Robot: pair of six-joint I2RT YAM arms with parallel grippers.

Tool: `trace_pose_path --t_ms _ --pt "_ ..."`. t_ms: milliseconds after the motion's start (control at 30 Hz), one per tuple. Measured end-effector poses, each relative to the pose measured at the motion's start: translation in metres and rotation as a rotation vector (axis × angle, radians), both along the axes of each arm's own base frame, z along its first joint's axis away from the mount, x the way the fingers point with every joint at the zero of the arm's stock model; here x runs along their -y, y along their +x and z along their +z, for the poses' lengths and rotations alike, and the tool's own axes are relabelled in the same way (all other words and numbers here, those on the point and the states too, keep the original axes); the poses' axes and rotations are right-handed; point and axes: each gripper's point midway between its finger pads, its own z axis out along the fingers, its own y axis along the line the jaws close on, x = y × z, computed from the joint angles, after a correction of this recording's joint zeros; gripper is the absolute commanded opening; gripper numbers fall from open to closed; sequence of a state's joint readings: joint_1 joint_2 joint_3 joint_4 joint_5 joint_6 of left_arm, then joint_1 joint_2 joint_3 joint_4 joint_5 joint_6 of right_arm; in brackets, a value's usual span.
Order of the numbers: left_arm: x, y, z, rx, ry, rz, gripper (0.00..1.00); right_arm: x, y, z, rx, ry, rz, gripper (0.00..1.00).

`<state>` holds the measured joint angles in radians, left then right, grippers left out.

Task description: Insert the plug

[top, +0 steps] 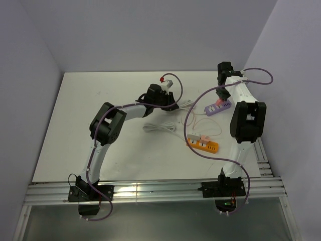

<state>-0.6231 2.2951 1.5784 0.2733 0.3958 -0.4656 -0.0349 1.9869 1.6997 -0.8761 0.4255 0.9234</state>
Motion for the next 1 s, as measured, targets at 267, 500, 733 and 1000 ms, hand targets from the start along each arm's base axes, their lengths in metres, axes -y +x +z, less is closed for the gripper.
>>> trace_pose_path --t_ms 267,500,733,1000 --pt "0.0 0.0 0.0 0.0 0.001 0.0 0.32 -0.001 0.003 0.0 0.01 -0.004 -0.001 0.0" --pt "0.0 0.0 0.0 0.003 0.003 -0.002 0.32 -0.001 0.01 -0.006 0.011 -0.005 -0.001 0.0" --pt "0.0 0.0 0.0 0.003 0.003 -0.002 0.32 -0.002 0.014 -0.007 0.014 -0.011 0.001 0.0" --pt "0.0 0.0 0.0 0.003 0.003 -0.002 0.32 -0.003 0.015 -0.007 0.016 -0.01 0.003 0.0"
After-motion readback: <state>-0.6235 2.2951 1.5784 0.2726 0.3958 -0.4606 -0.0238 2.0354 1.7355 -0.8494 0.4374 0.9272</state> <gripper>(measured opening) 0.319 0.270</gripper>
